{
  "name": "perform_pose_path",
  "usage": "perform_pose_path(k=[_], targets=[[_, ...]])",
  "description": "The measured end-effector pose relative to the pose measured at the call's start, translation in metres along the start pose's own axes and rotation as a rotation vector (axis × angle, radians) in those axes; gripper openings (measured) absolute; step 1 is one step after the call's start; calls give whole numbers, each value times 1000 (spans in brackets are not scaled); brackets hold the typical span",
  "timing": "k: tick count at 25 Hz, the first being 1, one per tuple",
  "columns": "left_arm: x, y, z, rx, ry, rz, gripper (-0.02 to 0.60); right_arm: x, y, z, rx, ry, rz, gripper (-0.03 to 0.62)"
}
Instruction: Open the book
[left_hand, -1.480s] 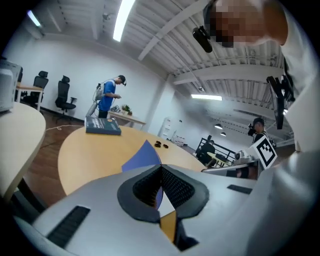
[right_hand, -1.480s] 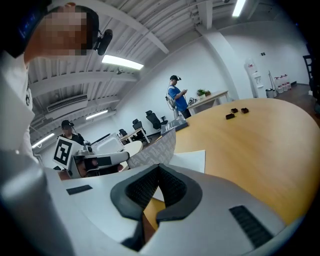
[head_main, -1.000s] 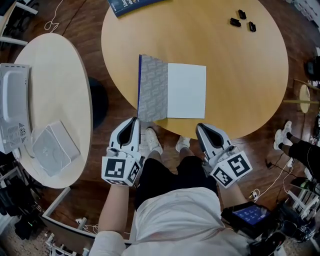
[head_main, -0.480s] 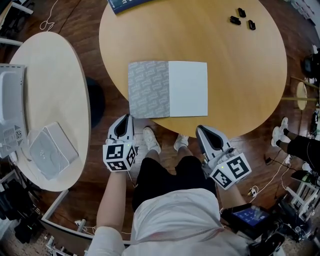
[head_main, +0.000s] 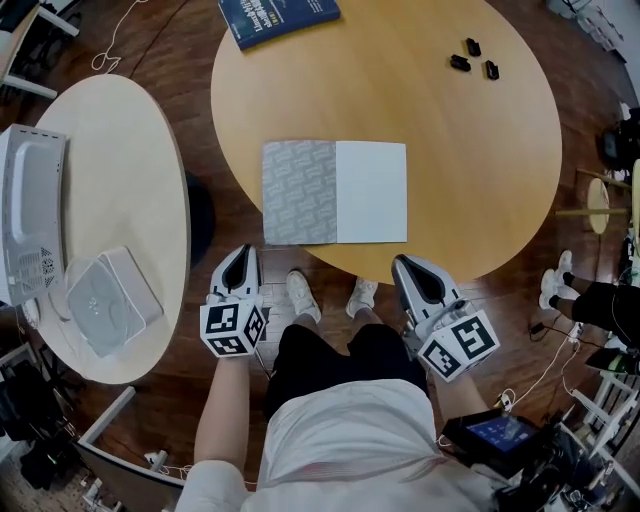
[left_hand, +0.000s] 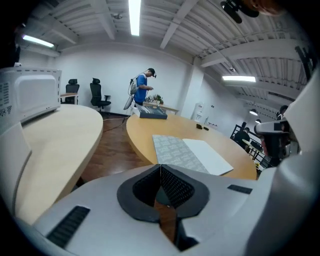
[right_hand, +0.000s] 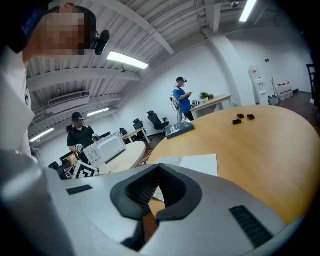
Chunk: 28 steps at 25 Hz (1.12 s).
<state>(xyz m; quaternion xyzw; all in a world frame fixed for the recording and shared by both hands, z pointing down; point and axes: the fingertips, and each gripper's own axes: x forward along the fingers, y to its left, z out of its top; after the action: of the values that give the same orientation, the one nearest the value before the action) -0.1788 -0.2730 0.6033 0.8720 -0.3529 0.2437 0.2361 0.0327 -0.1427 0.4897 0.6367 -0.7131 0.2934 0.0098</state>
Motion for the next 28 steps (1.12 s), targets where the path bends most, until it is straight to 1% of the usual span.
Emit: perform_pose_path(k=[4,10,17,23,28], targets=[[-31,-22,57,44,-125,-25,12,-8,5,41,-21,-82,27,-3],[-69,-81,136,98,-278,-85,12,-31,18,98,-110,-175,54,-3],[-114,-136,221,223,-440,-139,12,-57,37,156,-198,-281,93,-3],[-151,-179,261,272,-518,-164,12,-87,56,201,-285,-367,133,-3],[-168,-195,275,299,-533,-190,12,-102,64,217,-320,-405,139,-3]])
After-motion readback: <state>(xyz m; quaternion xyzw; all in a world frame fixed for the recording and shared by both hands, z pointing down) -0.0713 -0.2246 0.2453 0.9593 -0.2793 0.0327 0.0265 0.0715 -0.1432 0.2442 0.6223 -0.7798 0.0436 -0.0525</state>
